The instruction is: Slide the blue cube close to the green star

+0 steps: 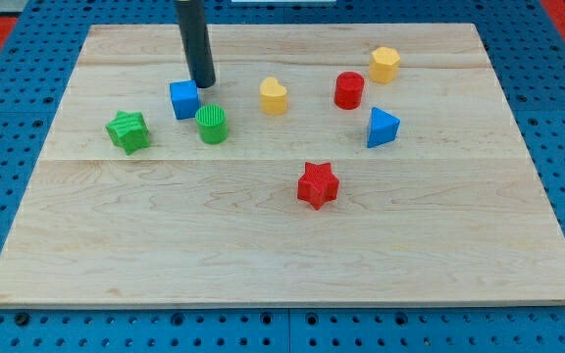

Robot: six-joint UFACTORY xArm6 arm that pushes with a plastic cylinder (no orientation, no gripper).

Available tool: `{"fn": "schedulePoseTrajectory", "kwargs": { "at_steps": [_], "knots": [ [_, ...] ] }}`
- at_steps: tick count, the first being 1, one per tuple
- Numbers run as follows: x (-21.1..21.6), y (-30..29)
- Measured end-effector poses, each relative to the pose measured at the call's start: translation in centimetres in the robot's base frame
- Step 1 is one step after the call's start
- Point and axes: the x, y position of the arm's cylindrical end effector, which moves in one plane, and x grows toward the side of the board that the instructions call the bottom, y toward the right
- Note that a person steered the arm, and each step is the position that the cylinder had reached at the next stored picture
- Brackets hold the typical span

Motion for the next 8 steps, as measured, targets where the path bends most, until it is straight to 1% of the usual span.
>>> {"fn": "schedulePoseTrajectory", "kwargs": {
  "at_steps": [1, 2, 7, 8],
  "knots": [
    [0.3, 1.0],
    [1.1, 0.7],
    [1.9, -4.8],
    [2.1, -4.4]
  ]
}}
